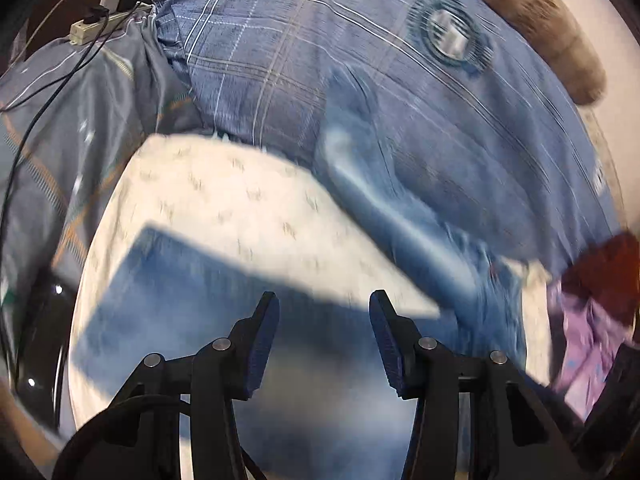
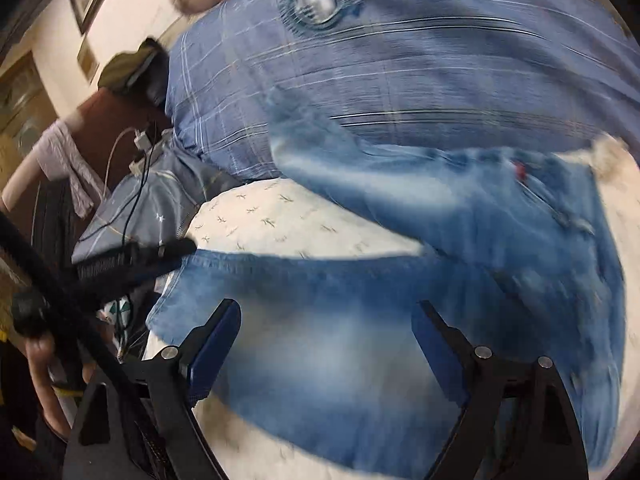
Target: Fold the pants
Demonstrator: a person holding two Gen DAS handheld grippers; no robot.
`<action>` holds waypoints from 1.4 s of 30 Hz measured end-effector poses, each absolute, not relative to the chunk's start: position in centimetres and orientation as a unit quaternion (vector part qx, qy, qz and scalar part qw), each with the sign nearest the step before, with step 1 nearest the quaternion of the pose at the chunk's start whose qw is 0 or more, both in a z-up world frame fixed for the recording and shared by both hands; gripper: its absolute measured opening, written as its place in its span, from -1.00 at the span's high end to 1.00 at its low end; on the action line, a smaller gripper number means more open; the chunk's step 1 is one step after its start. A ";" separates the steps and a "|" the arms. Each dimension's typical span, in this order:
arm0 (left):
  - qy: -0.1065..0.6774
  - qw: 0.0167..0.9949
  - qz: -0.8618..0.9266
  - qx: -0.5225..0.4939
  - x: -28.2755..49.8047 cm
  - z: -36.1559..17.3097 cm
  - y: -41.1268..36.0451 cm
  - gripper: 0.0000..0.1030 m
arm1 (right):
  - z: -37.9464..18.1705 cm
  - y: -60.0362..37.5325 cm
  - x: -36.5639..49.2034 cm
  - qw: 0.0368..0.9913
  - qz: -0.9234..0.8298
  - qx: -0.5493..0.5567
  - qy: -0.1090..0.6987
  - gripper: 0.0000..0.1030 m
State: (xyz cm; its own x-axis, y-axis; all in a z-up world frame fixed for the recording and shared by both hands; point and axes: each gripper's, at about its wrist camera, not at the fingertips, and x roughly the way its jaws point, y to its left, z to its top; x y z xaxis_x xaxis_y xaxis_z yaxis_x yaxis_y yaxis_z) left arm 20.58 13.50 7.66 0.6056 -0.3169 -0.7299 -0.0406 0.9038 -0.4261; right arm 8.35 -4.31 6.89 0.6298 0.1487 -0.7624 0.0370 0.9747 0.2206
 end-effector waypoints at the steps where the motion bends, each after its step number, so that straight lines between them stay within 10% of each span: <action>1: 0.438 0.871 -0.073 -0.209 22.0 7.5 13.9 0.09 | 6.8 -3.8 9.5 0.895 0.039 0.100 0.433 -0.70; 13: 0.425 0.874 0.022 -0.233 26.3 4.4 20.0 0.07 | -0.1 4.2 29.1 0.885 0.010 -0.003 0.466 -0.66; 15: 0.434 0.868 0.014 -0.243 26.2 3.9 19.9 0.07 | -1.8 4.7 31.2 0.880 -0.018 -0.045 0.472 -0.37; 17: 0.437 0.864 0.012 -0.249 26.2 3.8 20.1 0.07 | -2.9 4.6 32.1 0.869 -0.038 -0.065 0.489 0.69; 26: 0.425 0.840 -0.033 -0.335 26.3 3.3 23.2 0.01 | 9.2 4.7 24.0 0.924 0.129 0.041 0.358 0.90; 30: 0.428 0.833 -0.004 -0.351 26.0 2.8 24.3 0.00 | 8.0 5.0 23.9 0.908 0.131 0.048 0.396 0.47; 32: 0.428 0.833 0.002 -0.350 25.8 2.8 24.7 0.00 | 5.5 5.9 25.4 0.904 0.097 0.019 0.416 -0.81; 33: 0.428 0.835 0.007 -0.345 25.7 2.8 24.7 -0.02 | 4.1 5.9 26.0 0.903 0.086 0.008 0.421 -0.80; 39: 0.443 0.830 0.019 -0.338 26.9 2.1 24.6 -0.06 | -3.0 5.6 31.3 0.879 0.011 -0.060 0.474 -0.40; 41: 0.447 0.832 0.015 -0.329 27.5 2.1 23.9 -0.06 | -4.7 5.5 32.2 0.869 -0.020 -0.099 0.484 0.77; 42: 0.448 0.832 0.012 -0.328 27.6 2.0 23.7 -0.06 | -4.6 5.1 32.2 0.867 -0.026 -0.100 0.487 0.87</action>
State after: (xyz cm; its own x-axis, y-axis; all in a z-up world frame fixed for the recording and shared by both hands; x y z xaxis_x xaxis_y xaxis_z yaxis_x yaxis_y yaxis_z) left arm 27.64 23.74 1.95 0.5982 -0.2732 -0.7534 -0.3141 0.7850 -0.5340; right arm 32.22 5.07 -4.62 0.5236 -0.1419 -0.8401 -0.0523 0.9788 -0.1980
